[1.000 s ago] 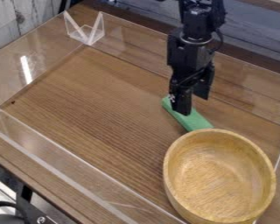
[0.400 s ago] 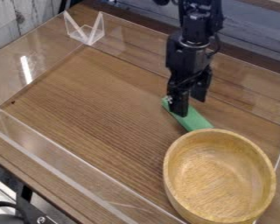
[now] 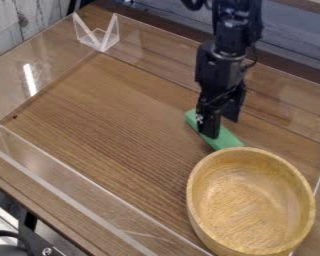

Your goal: Put the green block in the brown bowl

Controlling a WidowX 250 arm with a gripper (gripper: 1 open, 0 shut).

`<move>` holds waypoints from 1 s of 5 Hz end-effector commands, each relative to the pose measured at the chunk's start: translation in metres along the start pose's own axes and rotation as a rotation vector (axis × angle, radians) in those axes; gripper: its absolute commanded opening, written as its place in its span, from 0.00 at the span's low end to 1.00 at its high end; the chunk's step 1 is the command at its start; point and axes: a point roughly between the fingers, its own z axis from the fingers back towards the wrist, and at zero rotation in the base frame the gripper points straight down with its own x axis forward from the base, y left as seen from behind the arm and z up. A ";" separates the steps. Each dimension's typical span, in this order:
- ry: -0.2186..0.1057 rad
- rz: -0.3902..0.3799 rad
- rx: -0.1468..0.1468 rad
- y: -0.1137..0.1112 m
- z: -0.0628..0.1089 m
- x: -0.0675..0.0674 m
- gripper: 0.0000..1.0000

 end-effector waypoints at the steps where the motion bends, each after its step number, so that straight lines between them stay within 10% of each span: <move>1: -0.008 0.007 -0.045 -0.008 0.005 0.018 1.00; 2: -0.004 0.015 -0.037 -0.015 0.006 0.017 1.00; 3: 0.010 0.086 -0.041 -0.013 0.004 0.011 0.00; 5: 0.079 0.182 -0.043 -0.012 0.027 -0.004 0.00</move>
